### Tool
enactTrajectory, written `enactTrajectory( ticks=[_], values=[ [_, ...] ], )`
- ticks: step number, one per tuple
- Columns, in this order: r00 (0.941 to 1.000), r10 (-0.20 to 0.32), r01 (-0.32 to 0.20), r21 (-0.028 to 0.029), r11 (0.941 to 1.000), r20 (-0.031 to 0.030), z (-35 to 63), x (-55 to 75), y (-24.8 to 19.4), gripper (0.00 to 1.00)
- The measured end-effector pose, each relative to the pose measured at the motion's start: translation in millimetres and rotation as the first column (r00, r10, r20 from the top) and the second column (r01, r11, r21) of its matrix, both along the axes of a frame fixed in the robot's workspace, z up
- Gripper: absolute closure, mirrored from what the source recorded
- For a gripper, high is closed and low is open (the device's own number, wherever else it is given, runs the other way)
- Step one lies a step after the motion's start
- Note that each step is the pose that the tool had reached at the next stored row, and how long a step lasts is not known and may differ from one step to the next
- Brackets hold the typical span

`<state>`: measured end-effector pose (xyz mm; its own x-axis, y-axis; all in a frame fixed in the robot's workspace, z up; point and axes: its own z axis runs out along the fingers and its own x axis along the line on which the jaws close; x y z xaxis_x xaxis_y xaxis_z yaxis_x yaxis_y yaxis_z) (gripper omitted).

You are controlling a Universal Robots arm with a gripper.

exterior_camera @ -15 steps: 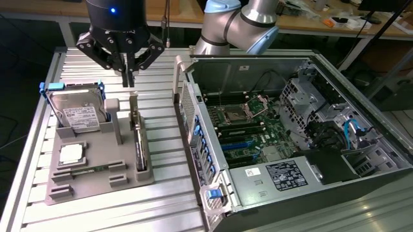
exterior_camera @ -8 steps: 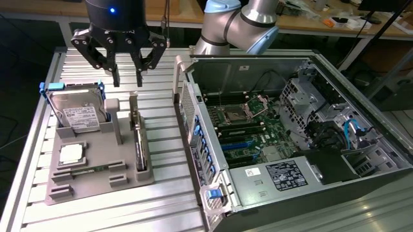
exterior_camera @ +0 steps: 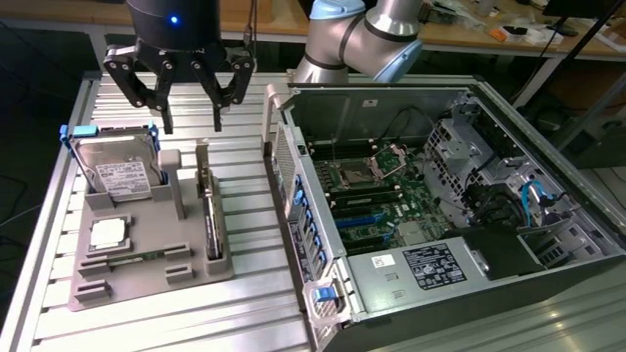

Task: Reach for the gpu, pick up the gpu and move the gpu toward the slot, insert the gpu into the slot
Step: 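Pick up the gpu and move the gpu toward the slot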

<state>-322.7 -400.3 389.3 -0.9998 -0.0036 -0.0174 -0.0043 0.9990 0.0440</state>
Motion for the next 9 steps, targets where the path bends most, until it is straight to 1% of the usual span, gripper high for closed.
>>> enactTrajectory(
  ticks=[3, 6, 8, 9],
  values=[
    [0.9999, 0.010, -0.010, 0.0002, 1.0000, -0.0067, -5.5, 0.0, 0.0, 0.40],
    [0.9999, 0.012, -0.012, 0.0001, 0.9999, -0.0109, -12.9, 0.0, -0.4, 0.40],
    [0.9999, 0.012, -0.012, 0.0002, 0.9999, -0.0121, -16.7, 0.0, -2.0, 0.40],
    [0.9998, 0.013, -0.013, 0.0002, 0.9999, -0.0128, -19.0, 0.0, -3.6, 0.40]
  ],
)
